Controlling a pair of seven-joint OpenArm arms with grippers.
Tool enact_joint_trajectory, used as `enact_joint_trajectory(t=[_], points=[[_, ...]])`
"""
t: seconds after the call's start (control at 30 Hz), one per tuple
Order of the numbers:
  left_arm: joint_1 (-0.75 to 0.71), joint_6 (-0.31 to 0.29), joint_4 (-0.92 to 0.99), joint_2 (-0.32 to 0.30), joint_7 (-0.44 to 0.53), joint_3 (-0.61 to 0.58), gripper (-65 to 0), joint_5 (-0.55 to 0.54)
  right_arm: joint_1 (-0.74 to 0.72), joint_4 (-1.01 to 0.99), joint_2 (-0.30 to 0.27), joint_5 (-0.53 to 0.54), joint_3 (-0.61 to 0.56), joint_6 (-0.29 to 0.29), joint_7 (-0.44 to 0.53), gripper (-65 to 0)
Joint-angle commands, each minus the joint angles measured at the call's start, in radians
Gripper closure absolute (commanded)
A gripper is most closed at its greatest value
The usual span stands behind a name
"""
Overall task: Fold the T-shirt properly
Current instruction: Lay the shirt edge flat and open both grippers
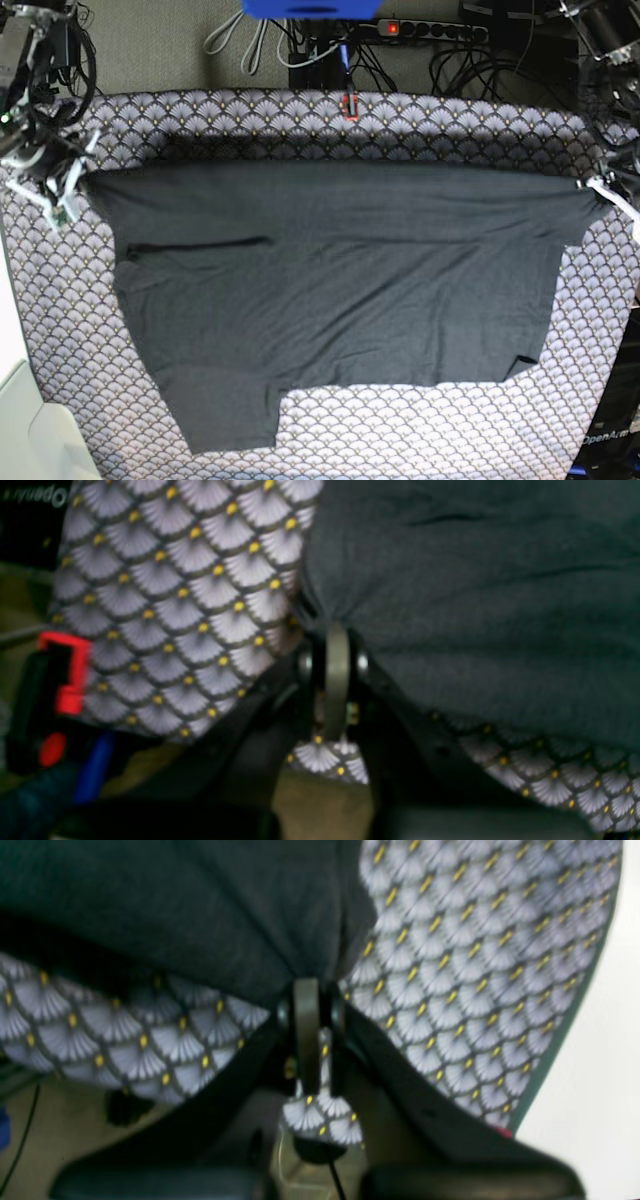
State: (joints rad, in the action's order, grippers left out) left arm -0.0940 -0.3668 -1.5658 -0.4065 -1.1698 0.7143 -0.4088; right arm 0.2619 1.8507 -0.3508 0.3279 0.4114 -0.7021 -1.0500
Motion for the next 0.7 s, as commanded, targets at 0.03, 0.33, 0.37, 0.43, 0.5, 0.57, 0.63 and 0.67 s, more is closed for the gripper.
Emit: enact_joint_trajectory(t=[0.03,0.33,0.37,0.43,0.5,0.57,0.63,0.67], points=[[-0.014,0.004,-0.017,-0.029,0.021,0.009,-0.5,0.001,0.024,0.013,-0.017,-0.002,0.008,0.004,0.009,0.0],[-0.1,0.004,-0.017,-0.024,0.021,0.003,-0.6,0.001,0.119,0.011,-0.014,-0.002,0.008,0.004,0.009,0.0],[-0.114,0.004,-0.017,-0.022,0.021,0.003,-0.6,0.001,0.135,0.01,-0.006,-0.002,0.008,0.004,0.009,0.0],[-0.143,0.004,-0.017,-0.021,0.023,0.006,-0.6,0.001,0.167,0.01,0.026,-0.002,0.008,0.004,0.023,0.0],[-0.166,0.004,-0.017,-0.019,0.023,0.008,-0.6,0.001,0.205,0.01,0.045,-0.003,0.008,0.004,0.086,0.0],[-0.192,0.004,-0.017,-0.019,0.024,0.008,-0.6,0.001,0.244,0.01,0.057,-0.005,0.008,0.004,0.165,0.0],[-0.207,0.004,-0.012,-0.019,0.024,0.005,-0.8,0.001,0.264,0.01,0.062,-0.016,0.008,0.004,0.211,0.0],[-0.207,0.004,-0.008,-0.019,0.024,0.005,-0.9,0.001,0.264,0.01,0.063,-0.025,0.008,0.004,0.218,0.0]])
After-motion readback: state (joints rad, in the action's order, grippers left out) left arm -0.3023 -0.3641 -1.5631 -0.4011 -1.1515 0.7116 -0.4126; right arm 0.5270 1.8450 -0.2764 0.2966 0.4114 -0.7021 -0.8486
